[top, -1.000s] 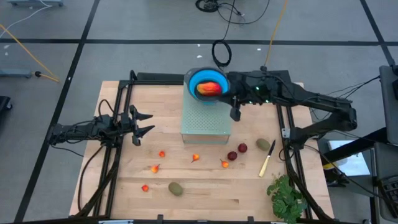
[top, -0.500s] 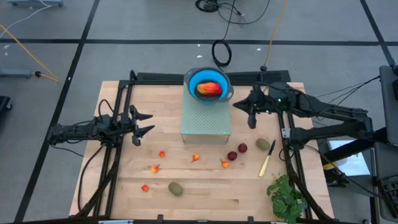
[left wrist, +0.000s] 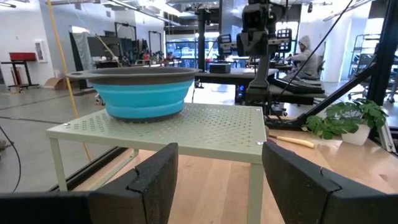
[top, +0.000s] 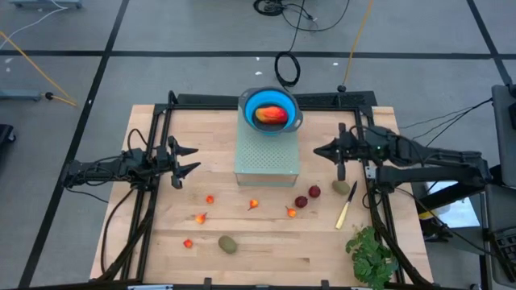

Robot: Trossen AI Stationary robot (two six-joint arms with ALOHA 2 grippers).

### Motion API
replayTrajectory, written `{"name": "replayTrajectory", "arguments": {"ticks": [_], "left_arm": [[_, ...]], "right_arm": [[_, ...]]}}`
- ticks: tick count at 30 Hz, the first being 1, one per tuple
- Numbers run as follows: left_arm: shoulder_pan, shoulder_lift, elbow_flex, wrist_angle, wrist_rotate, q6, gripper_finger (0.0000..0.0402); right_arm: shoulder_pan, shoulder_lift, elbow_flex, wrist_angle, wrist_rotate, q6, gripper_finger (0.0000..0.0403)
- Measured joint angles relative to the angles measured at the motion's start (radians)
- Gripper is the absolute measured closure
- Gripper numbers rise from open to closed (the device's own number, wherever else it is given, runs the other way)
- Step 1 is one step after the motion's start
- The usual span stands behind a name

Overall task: Pick & Place Fruit
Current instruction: Put the kiwi into the blue strainer bowl on the shelf

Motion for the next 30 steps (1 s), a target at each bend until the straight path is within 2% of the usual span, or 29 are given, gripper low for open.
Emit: {"name": "replayTrajectory", "arguments": {"ticks": [6,10,24,30], "left_arm": [[0.0,0.0,0.0,0.0,0.0,0.0,0.0167],[0.0,0.0,0.0,0.0,0.0,0.0,0.0167],[0.0,0.0,0.0,0.0,0.0,0.0,0.0167],[0.0,0.0,0.0,0.0,0.0,0.0,0.0167]], "right_arm": [[0.019,-0.07,-0.064,-0.001,0.0,0.005,0.0401],[0.04,-0.103,-0.086,-0.049,0.0,0.065,0.0402],[0.124,-0.116,-0.089,-0.425,-0.004,0.348,0.0402],[0.148,-0.114,-0.089,-0.536,-0.078,0.463,0.0403]]}}
